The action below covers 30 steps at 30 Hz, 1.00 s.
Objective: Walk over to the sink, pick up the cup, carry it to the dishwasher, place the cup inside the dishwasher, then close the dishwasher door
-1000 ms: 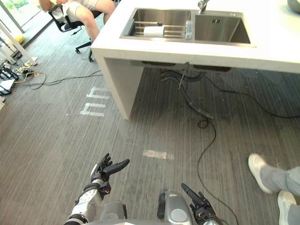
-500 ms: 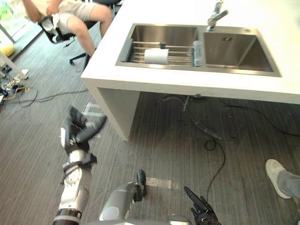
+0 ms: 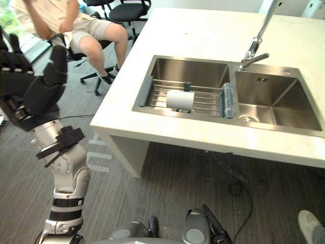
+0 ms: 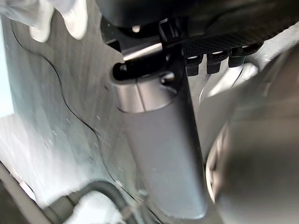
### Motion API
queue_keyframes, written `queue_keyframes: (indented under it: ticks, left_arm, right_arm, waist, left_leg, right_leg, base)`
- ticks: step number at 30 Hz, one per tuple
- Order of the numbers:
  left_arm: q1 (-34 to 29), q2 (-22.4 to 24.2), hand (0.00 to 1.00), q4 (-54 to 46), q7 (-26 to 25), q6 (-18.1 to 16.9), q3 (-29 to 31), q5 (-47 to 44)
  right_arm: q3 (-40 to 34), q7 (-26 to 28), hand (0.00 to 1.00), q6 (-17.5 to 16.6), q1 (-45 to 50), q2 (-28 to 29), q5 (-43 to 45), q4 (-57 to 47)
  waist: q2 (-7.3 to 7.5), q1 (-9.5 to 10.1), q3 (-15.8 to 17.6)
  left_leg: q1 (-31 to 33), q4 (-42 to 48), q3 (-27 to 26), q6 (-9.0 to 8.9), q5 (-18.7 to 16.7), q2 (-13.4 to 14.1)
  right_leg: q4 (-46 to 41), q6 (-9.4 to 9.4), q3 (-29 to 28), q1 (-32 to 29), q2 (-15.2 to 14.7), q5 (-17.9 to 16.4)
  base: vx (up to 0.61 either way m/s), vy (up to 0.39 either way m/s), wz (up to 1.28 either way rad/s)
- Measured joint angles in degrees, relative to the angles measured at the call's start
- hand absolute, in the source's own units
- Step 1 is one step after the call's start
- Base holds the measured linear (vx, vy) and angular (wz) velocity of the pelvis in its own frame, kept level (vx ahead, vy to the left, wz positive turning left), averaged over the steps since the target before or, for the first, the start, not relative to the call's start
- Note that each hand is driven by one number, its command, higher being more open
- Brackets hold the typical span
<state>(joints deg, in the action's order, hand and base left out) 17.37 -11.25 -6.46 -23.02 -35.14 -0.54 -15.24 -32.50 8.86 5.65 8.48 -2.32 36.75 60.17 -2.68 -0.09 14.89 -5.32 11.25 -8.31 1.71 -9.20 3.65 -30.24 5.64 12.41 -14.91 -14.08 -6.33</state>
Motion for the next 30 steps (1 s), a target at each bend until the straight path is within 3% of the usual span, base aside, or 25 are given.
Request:
queue_keyframes:
  ticks: [1,2,3,4,5,7,9,12,14,15,20,22,25,26,27,28,29,30]
  left_arm:
    - [0.00,-0.34,1.00,0.75,0.06,0.11,0.03,-0.11]
    - [0.05,-0.67,1.00,1.74,0.47,0.09,0.21,-1.21]
    - [0.13,-1.08,1.00,2.10,0.82,0.17,0.20,-1.98]
    - [0.13,-0.30,1.00,2.58,1.79,0.10,0.24,-3.43]
    - [0.32,0.94,1.00,2.56,3.79,0.22,0.05,-5.25]
    - [0.94,2.62,1.00,2.54,6.75,0.86,-1.55,-7.20]
    - [1.23,3.86,1.00,2.46,8.55,2.38,-3.40,-8.29]
    - [1.14,4.76,1.00,2.53,8.17,5.81,-4.53,-8.34]
    - [0.85,5.27,1.00,4.02,7.19,8.53,-5.11,-7.69]
    - [0.82,5.20,1.00,4.73,6.86,9.17,-5.53,-7.15]
    - [0.31,4.07,1.00,7.09,4.37,11.28,-5.89,-5.00]
    - [-0.62,2.71,1.00,8.29,4.10,11.74,-5.38,-4.94]
    - [-1.74,2.06,1.00,13.22,5.95,12.63,-4.98,-2.39]
    - [-2.40,1.55,1.00,13.35,6.95,12.83,-5.81,-0.26]
    - [-2.43,0.37,1.00,12.68,8.25,13.06,-8.10,1.52]
    - [-2.43,-0.43,1.00,11.80,8.82,13.54,-9.21,2.19]
    - [-2.21,-1.48,1.00,9.60,9.90,14.70,-11.06,3.39]
    - [-2.27,-1.84,1.00,8.75,10.33,14.95,-11.45,4.12]
  right_arm:
    - [-0.16,0.14,1.00,-0.01,0.33,0.17,-0.17,-0.12]
    - [-0.36,0.39,1.00,-0.01,1.32,0.52,-1.06,-0.06]
    - [-0.40,0.59,1.00,-0.01,2.23,1.00,-1.69,0.21]
    - [-1.21,0.80,1.00,-0.07,2.86,1.11,-2.71,0.93]
    - [-2.37,0.98,1.00,-0.08,2.95,0.64,-3.08,1.49]
    - [-3.52,1.13,1.00,-0.12,3.84,0.83,-3.15,1.26]
    - [-4.88,1.31,1.00,-0.12,4.66,0.99,-3.22,1.12]
    - [-6.14,1.40,1.00,-0.06,5.20,2.06,-6.22,0.82]
    - [-8.94,1.43,1.00,-0.08,5.13,2.45,-7.28,1.52]
    - [-9.38,1.44,1.00,-0.07,5.21,2.42,-7.79,1.55]
    - [-7.83,2.16,1.00,-0.18,4.93,1.50,-8.88,2.62]
    - [-6.81,2.47,1.00,-0.22,4.91,0.95,-8.93,2.89]
    - [-5.07,2.57,1.00,-0.30,5.36,-0.38,-9.49,4.25]
    - [-4.04,2.63,1.00,-0.35,5.52,-0.35,-9.75,4.15]
    - [-3.87,2.64,1.00,-0.49,5.56,-0.86,-9.69,4.05]
    - [-3.66,2.72,1.00,-0.48,5.30,-1.15,-9.47,3.98]
    - [-3.37,3.35,1.00,-0.38,4.67,-1.80,-9.15,3.63]
    - [-3.39,3.40,1.00,-0.34,4.06,-1.84,-9.03,3.69]
  waist:
    - [0.32,-0.27,-0.17]
    - [1.77,-0.63,-0.97]
    - [3.30,-0.72,-1.82]
    - [3.40,-0.69,-2.22]
    - [2.37,-1.03,-2.38]
    - [2.06,-1.43,-2.41]
    - [2.01,-1.37,-2.75]
    - [2.12,-0.73,-4.18]
    - [-0.08,-1.17,-5.53]
    - [-0.48,-1.14,-6.05]
    - [-0.52,-1.29,-6.84]
    - [-0.48,-1.48,-6.83]
    - [-0.21,-1.62,-6.53]
    - [0.51,-1.36,-6.09]
    - [0.23,-0.95,-6.24]
    - [0.06,-0.96,-6.34]
    - [-1.01,-1.04,-6.59]
    - [-1.40,-0.99,-6.81]
  left_leg:
    - [-0.57,0.80,0.02,-0.92,-0.95,0.92]
    - [-1.28,2.21,0.07,-2.94,-2.97,1.89]
    - [-1.53,2.79,0.35,-3.82,-4.06,1.73]
    - [-2.15,4.15,0.71,-5.33,-5.74,3.03]
    - [-2.12,4.79,0.70,-6.20,-6.31,5.00]
    - [-2.63,4.47,0.82,-6.41,-6.38,6.44]
    - [-3.51,3.30,0.78,-8.03,-6.79,6.49]
    - [-3.38,2.44,-0.32,-8.29,-6.81,5.29]
    - [-3.60,0.86,-0.81,-8.82,-6.18,6.15]
    - [-4.12,0.00,-1.51,-8.96,-5.85,6.45]
    - [-4.02,-0.39,-3.36,-8.14,-4.08,6.40]
    - [-1.29,4.97,-3.24,-7.62,-3.74,6.40]
    - [3.32,18.73,-2.15,-7.68,0.11,7.13]
    - [4.66,22.07,-1.93,-7.53,-0.68,7.52]
    - [5.57,19.19,-2.24,-7.40,-3.86,7.14]
    - [6.09,16.34,-2.69,-7.12,-3.43,6.85]
    - [6.86,9.39,-3.17,-6.37,3.02,6.36]
    - [6.22,9.00,-4.06,-6.46,2.73,6.44]
  right_leg:
    - [1.20,-0.52,0.63,-0.25,-0.04,2.44]
    - [4.02,-1.94,1.17,-0.10,-0.18,11.18]
    - [4.20,-4.26,1.21,-0.08,-0.79,19.41]
    - [1.89,-2.56,2.19,0.83,-0.57,14.10]
    - [0.14,-2.82,3.34,0.83,0.53,12.14]
    - [-2.74,-3.08,4.02,0.77,1.00,9.99]
    - [-4.19,-2.99,4.31,0.95,1.02,6.84]
    - [3.04,-2.10,4.46,4.00,1.48,0.98]
    - [7.33,-1.29,4.86,5.33,3.24,1.22]
    - [7.95,-1.39,4.63,5.32,3.88,1.39]
    - [10.38,-1.46,3.17,4.92,5.06,2.35]
    - [12.16,-1.58,2.85,5.53,4.98,2.42]
    - [17.97,-2.42,2.85,11.62,4.94,4.47]
    - [20.56,-2.63,3.00,14.37,4.39,4.99]
    - [21.72,-2.52,3.06,15.68,4.21,5.21]
    - [21.86,-2.40,3.13,15.90,4.16,5.21]
    - [21.94,-1.57,3.03,15.71,4.89,5.09]
    - [22.16,-1.04,2.42,15.78,4.95,5.00]
  base:
    - [0.35,-0.287,-0.02]
    - [0.27,-0.257,0.04]
    - [0.36,-0.382,0.10]
    - [0.33,-0.412,0.16]
    - [0.31,-0.400,0.18]
    - [0.21,-0.298,0.31]
    - [0.13,-0.213,0.15]
    - [0.03,-0.086,-0.16]
    - [0.06,-0.060,-0.12]
    - [0.05,-0.022,-0.16]
    - [0.05,-0.016,-0.20]
    - [0.02,-0.027,-0.04]
    - [0.06,-0.038,0.09]
    - [0.07,0.011,0.04]
    - [0.04,0.019,0.02]
    - [0.03,0.018,-0.05]
    - [0.02,0.034,-0.13]
    - [0.06,0.071,-0.27]
